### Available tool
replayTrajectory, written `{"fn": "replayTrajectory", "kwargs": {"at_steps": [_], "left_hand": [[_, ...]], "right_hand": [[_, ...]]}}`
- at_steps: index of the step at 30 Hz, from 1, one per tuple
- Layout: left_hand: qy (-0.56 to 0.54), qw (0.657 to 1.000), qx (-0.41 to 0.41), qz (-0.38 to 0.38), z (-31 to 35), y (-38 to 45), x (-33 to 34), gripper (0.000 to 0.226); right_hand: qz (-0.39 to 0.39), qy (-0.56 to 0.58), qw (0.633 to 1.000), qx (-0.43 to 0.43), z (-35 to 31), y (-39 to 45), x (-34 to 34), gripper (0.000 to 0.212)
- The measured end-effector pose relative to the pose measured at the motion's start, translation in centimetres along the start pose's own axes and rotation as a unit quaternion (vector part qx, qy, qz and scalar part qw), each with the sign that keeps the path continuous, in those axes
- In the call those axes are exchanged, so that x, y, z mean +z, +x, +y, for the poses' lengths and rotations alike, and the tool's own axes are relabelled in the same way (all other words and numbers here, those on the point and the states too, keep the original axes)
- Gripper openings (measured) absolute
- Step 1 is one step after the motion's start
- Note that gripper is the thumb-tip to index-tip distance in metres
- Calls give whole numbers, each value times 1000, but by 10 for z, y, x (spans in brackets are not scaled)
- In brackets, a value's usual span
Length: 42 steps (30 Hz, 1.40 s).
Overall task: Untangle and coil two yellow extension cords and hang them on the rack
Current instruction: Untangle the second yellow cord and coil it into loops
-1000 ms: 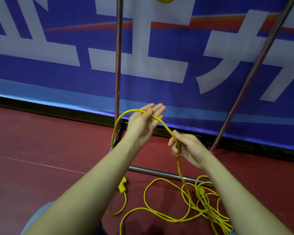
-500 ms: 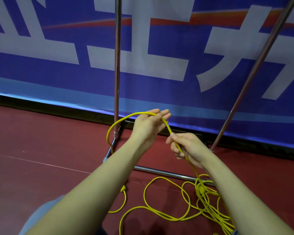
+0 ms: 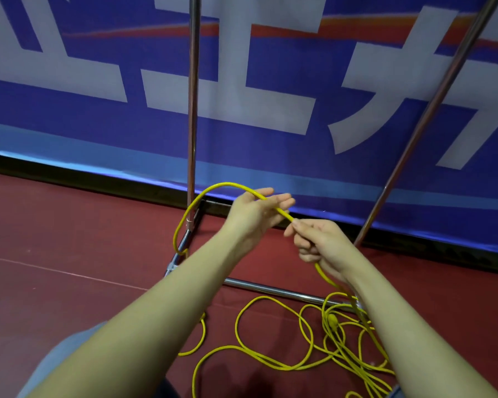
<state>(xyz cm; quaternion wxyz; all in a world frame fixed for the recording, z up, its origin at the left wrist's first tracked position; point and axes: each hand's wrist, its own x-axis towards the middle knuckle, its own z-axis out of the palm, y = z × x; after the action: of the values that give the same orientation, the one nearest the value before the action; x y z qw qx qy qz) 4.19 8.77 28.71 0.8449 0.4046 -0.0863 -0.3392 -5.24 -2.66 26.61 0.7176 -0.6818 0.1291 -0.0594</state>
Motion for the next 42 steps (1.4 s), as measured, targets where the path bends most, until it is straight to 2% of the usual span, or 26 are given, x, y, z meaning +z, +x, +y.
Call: {"fn": "replayTrajectory", "kwargs": {"at_steps": [4, 7, 10, 13, 16, 19, 23, 26, 30, 33, 36, 38, 42], "left_hand": [[-11, 999, 44, -4, 8, 2, 2, 13], [-45, 995, 85, 31, 27, 12, -11, 15], [-69, 989, 100, 83, 39, 18, -29, 26], [-73, 990, 67, 103, 32, 19, -34, 26], [-3, 999, 9, 53, 10, 8, -19, 20], [54, 999, 2, 10, -3, -2, -9, 17], [30, 999, 22, 6, -1, -3, -6, 13], [-9, 997, 74, 31, 18, 3, -7, 14], [-62, 988, 100, 100, 35, 15, -28, 34], [-93, 986, 43, 132, 22, 14, -29, 31], [-41, 998, -14, 55, 5, 3, -15, 10], [-1, 1000, 11, 14, -4, -3, -7, 10], [-2, 995, 99, 10, 4, -5, -5, 20]], "right_hand": [[-10, 3, 1000, -3, -1, 2, 5, 29], [-11, -105, 994, 33, 7, -2, -6, 35], [-13, -197, 979, 44, 14, -7, -17, 36], [2, -171, 985, 34, 14, -8, -16, 35], [9, -130, 991, 24, 13, -6, -9, 34], [0, -75, 997, 6, 7, -4, 1, 33], [12, -28, 999, -18, -1, -3, 8, 34], [29, -82, 996, 18, 2, -3, 0, 40], [50, -154, 985, 67, 14, -6, -22, 38], [69, -69, 993, 64, 15, -6, -25, 37], [67, -9, 996, 62, 13, -2, -13, 36], [53, 15, 997, 56, 9, 0, -4, 36], [4, 60, 997, 38, -2, 0, 11, 33]]}}
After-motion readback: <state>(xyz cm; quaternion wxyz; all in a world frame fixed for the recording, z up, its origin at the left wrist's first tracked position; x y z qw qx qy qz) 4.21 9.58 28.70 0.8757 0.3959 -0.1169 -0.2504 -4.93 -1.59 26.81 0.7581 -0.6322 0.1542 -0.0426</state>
